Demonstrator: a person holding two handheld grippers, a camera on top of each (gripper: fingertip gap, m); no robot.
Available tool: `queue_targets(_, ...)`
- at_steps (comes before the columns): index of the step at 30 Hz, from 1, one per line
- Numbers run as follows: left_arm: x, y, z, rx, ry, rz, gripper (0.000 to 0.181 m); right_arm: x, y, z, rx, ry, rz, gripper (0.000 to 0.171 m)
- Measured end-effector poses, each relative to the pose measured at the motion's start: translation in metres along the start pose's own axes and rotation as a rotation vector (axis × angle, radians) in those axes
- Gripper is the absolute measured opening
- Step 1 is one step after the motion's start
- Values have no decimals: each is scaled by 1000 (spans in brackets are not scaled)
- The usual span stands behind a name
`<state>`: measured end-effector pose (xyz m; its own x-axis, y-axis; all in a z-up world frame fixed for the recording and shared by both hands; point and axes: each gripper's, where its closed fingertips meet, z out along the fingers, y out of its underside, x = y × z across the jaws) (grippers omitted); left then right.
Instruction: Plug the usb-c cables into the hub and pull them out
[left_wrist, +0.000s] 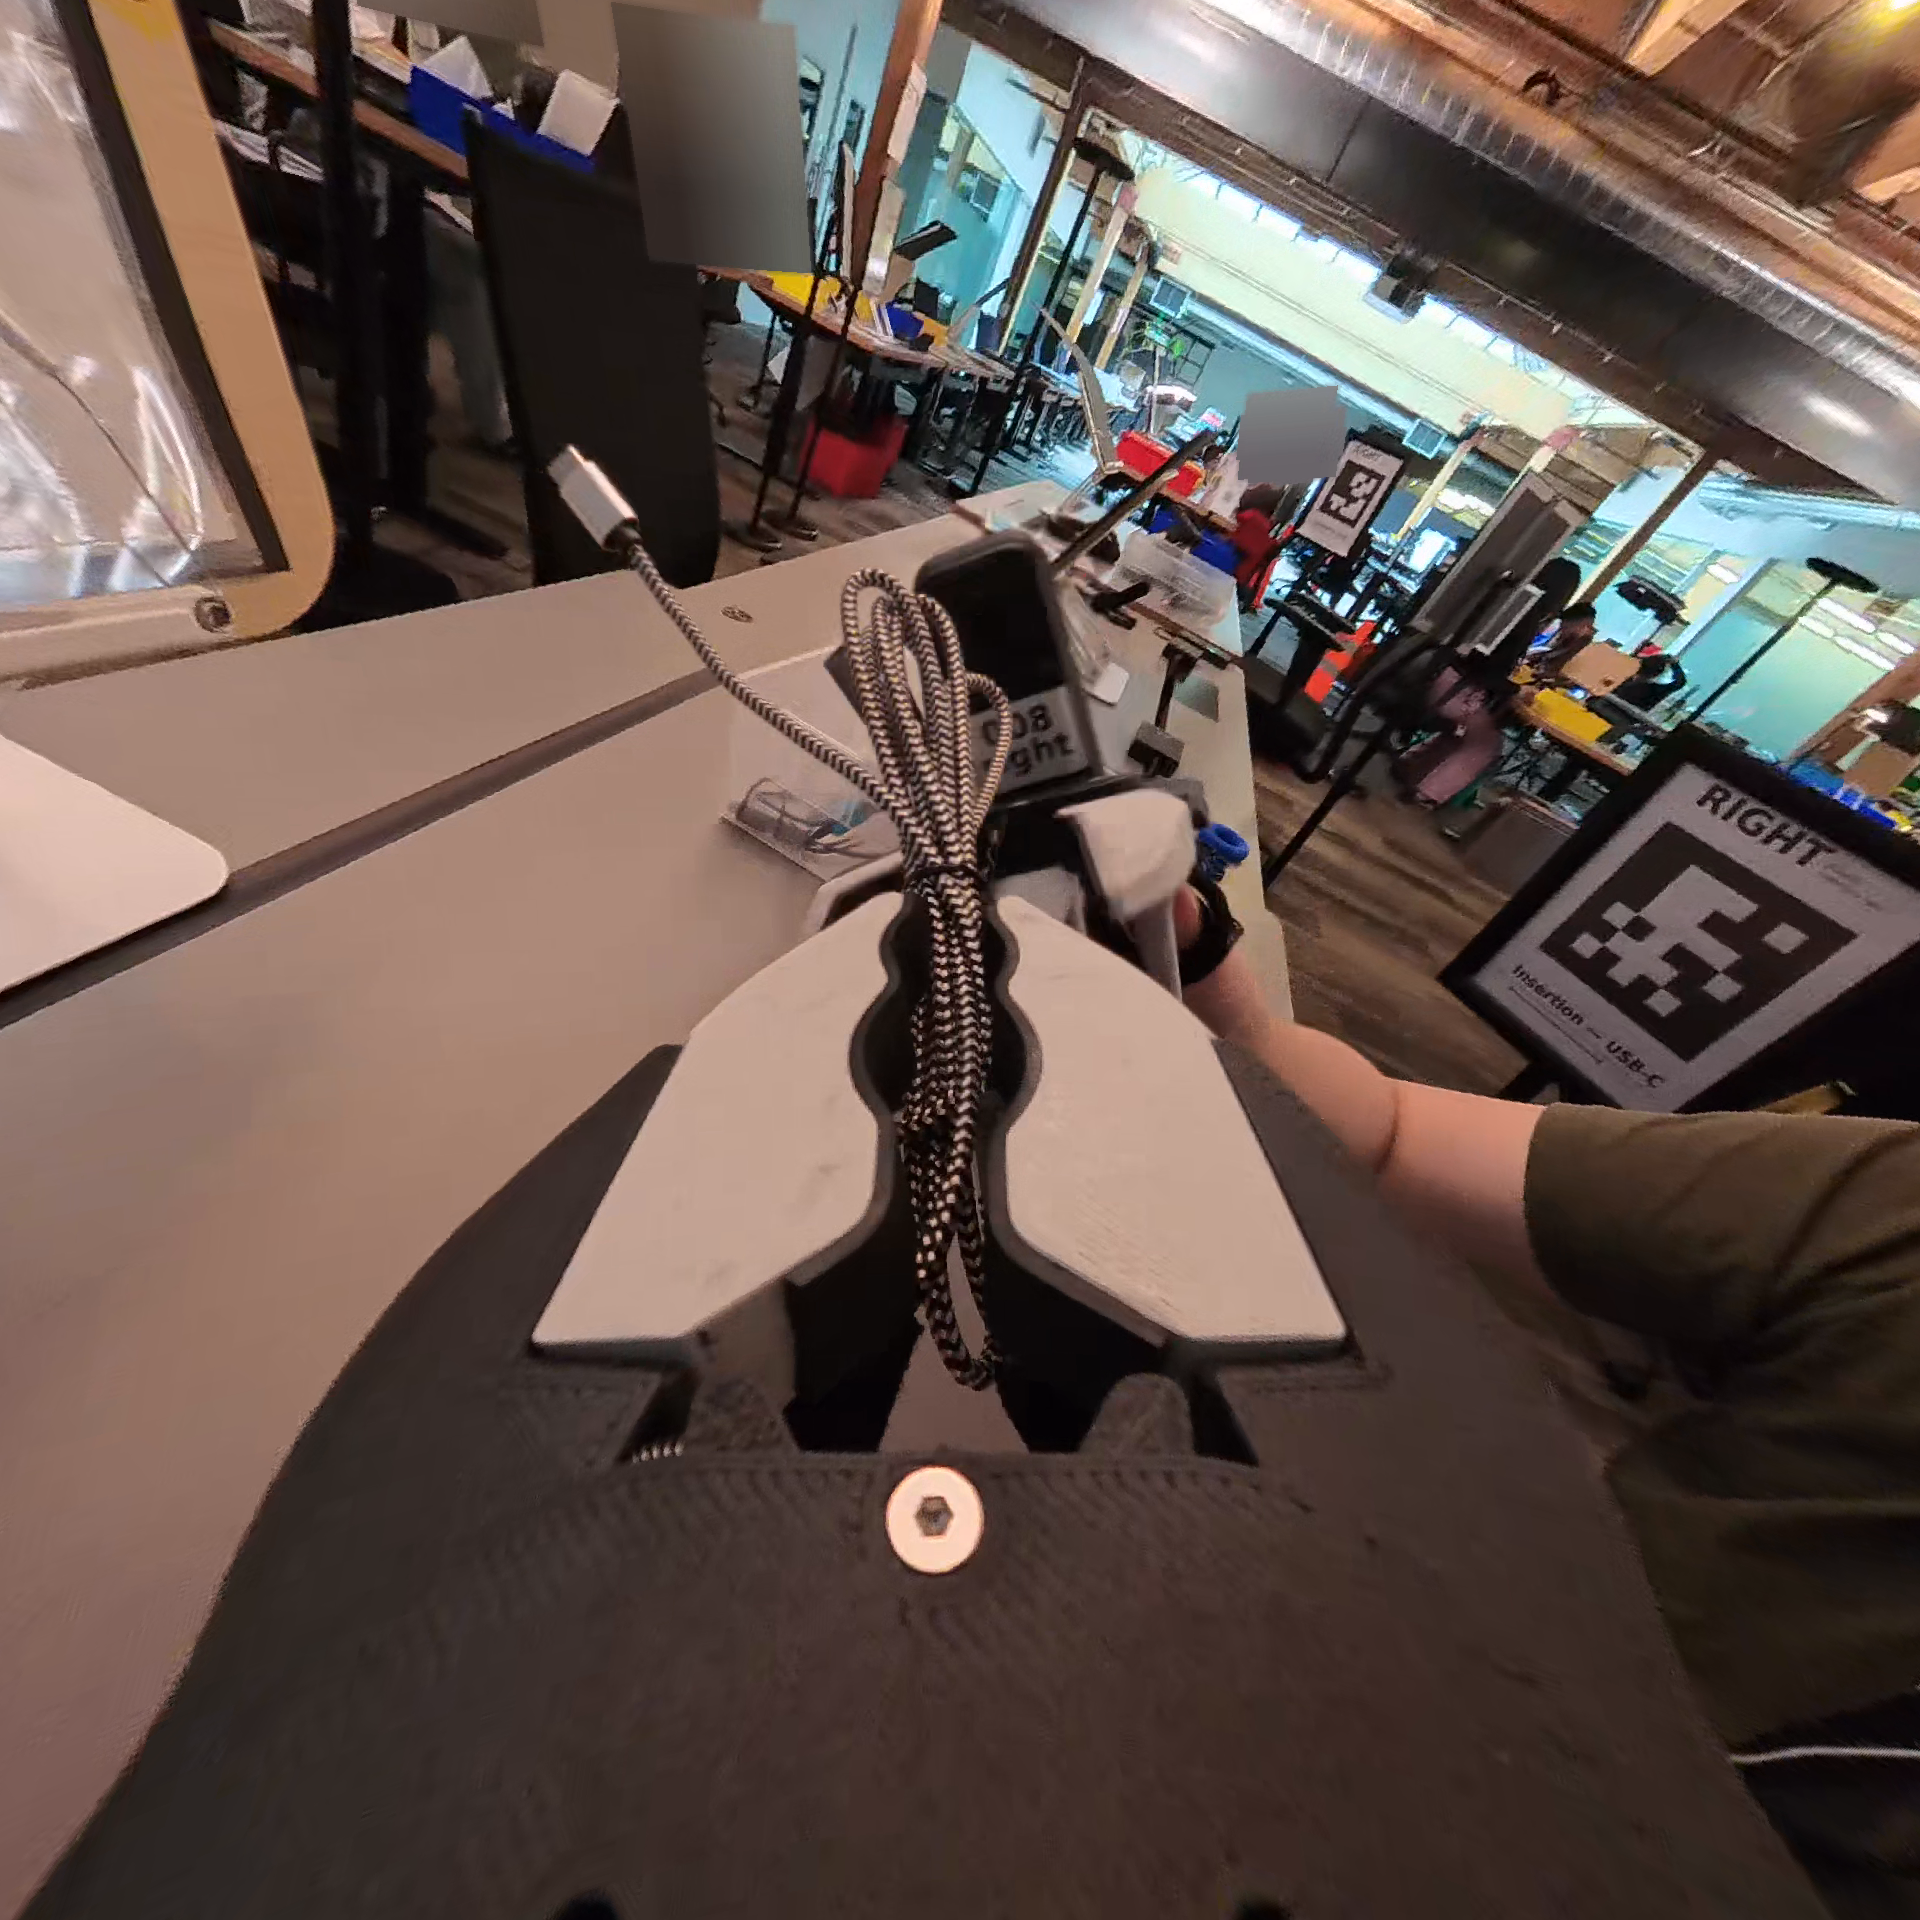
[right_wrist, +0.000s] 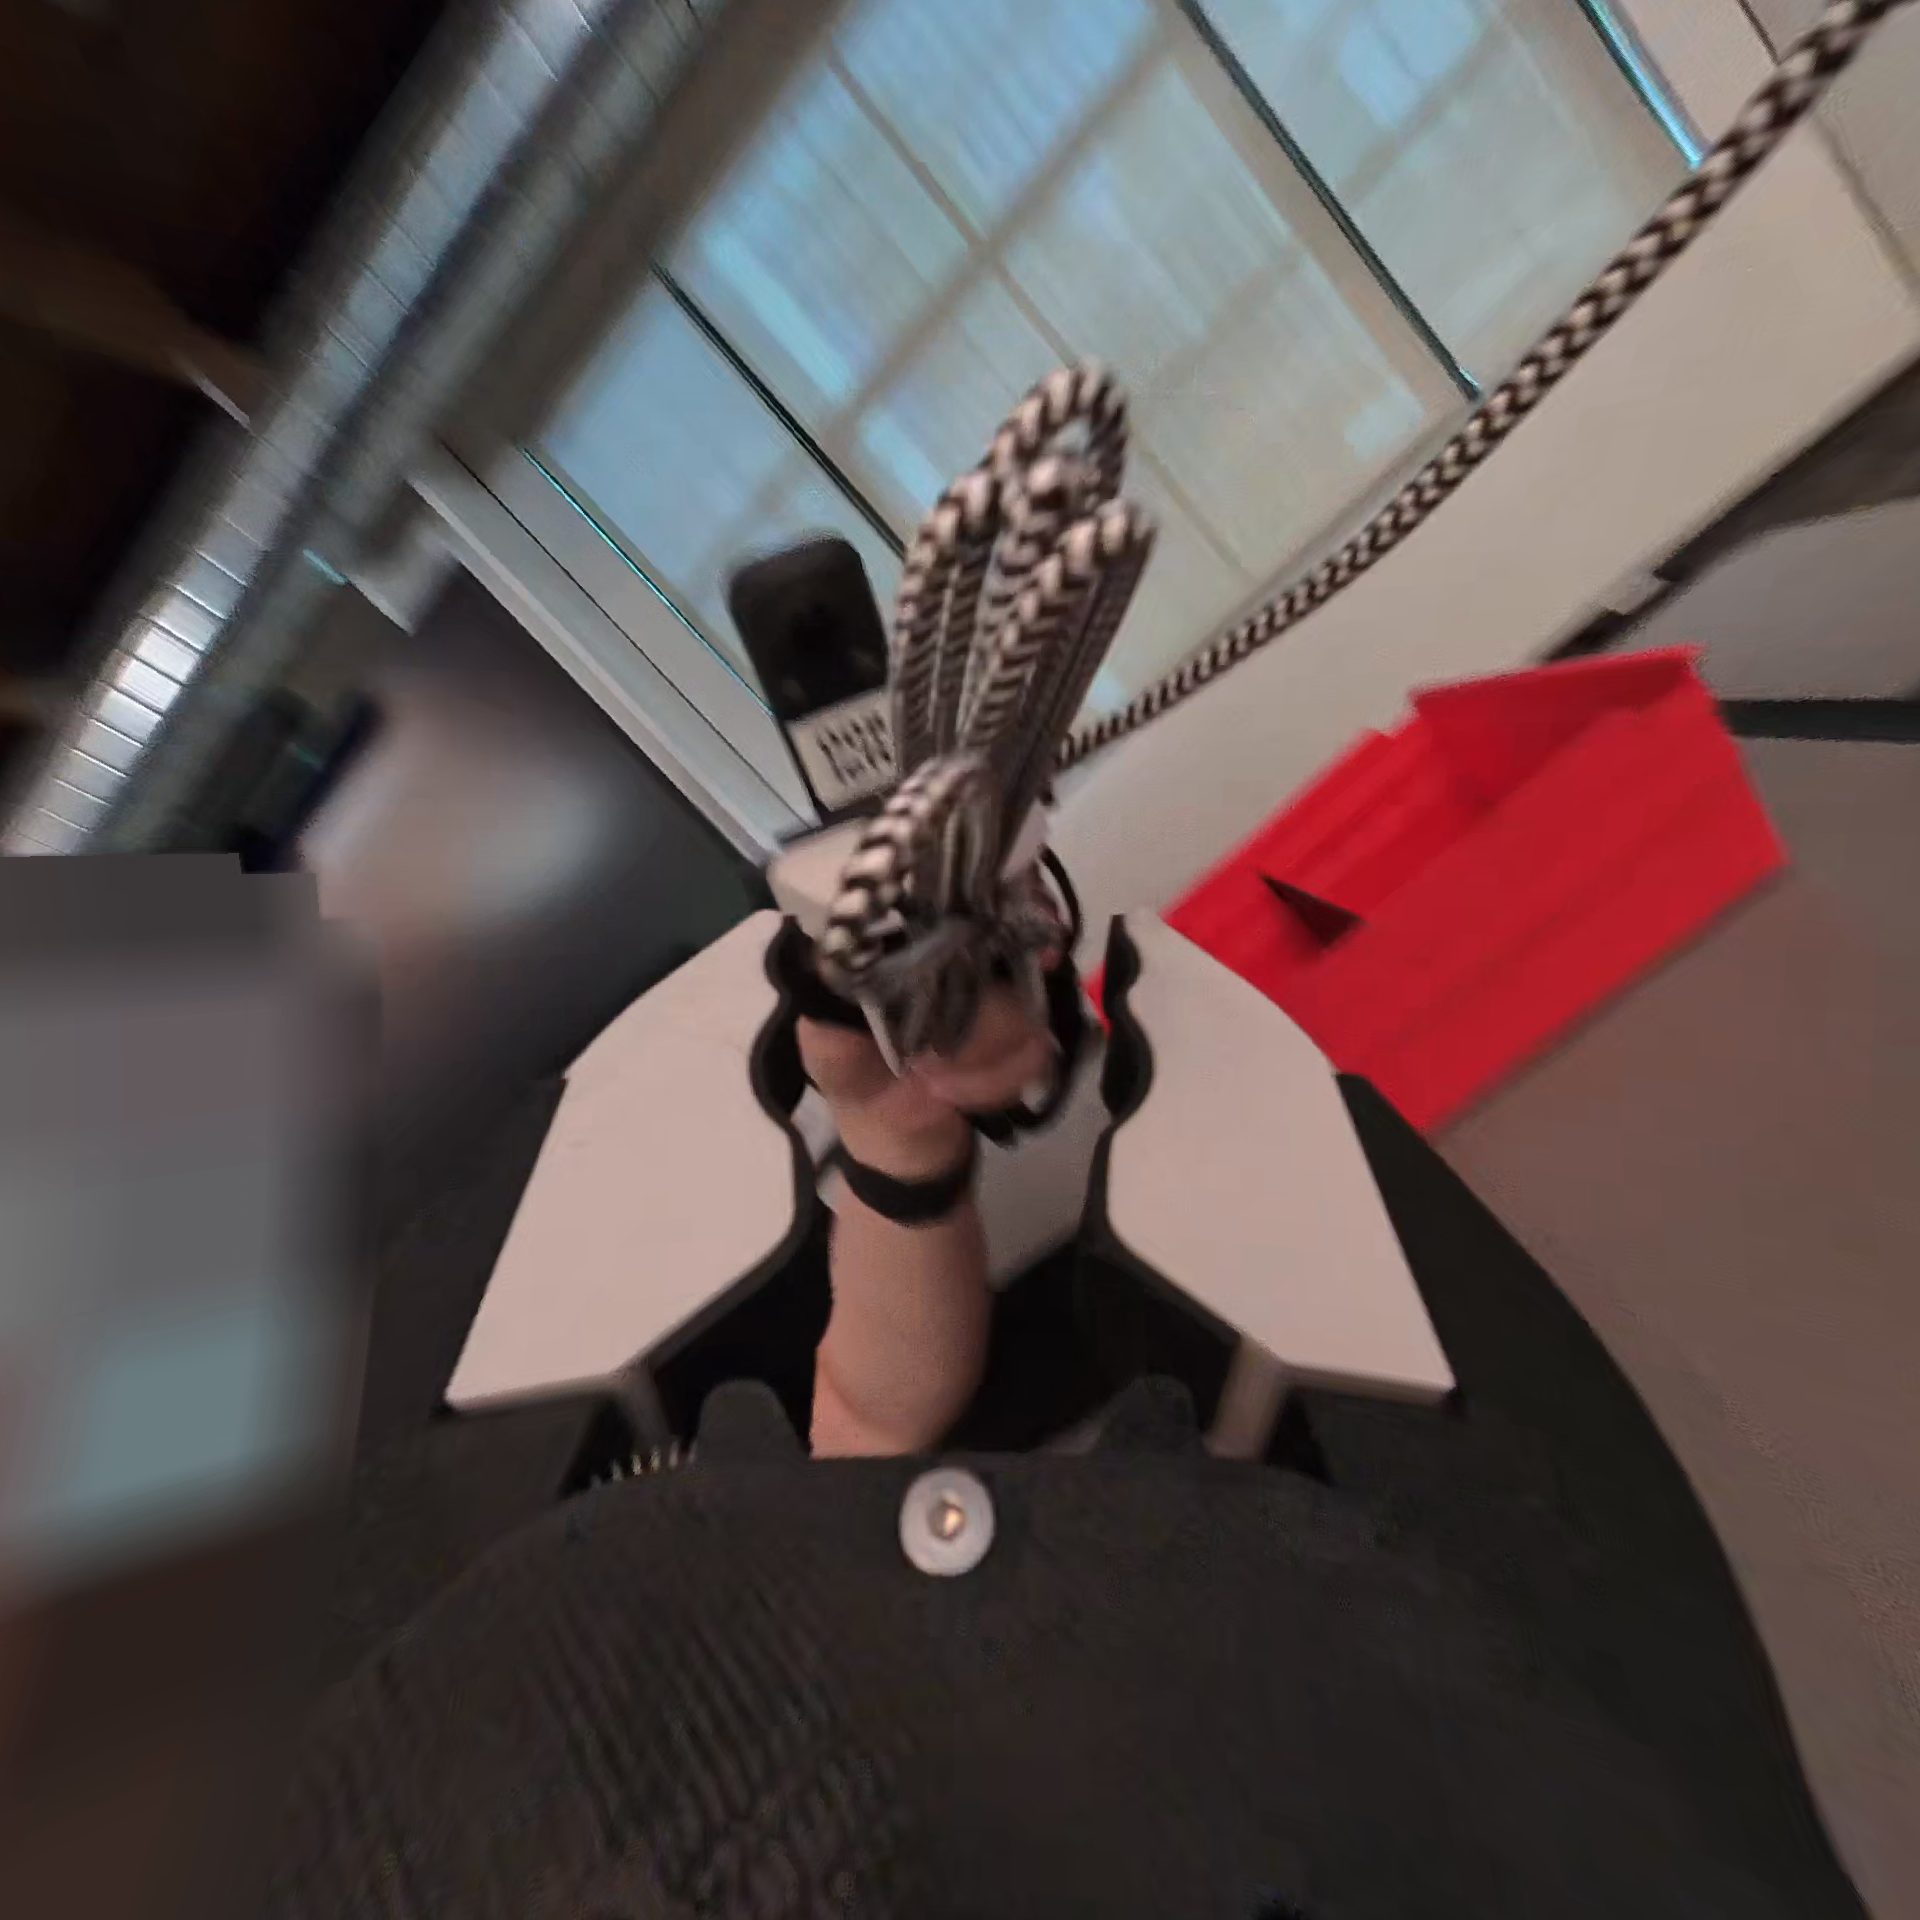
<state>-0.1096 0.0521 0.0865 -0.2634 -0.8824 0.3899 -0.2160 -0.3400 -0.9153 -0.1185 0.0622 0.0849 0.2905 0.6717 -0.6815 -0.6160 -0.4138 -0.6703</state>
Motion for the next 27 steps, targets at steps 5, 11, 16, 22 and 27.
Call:
queue_targets(5,3,17,20,-50,16,27,11,7,-15,-16,99,-117,190,14)
queue_targets(11,-30,13,-20,-187,-213,148,47,41,13,-49,-444,348,-228,13)
queue_targets(16,-131,16,-166,-405,-933,239,51,86,66,-127,-1085,886,-437,13)
queue_targets(22,-181,54,-243,-483,-1098,-10,51,119,140,-149,-1519,986,-379,13)
queue_targets(27,-214,72,-260,-495,-1179,-91,46,126,158,-160,-1664,1019,-397,22)
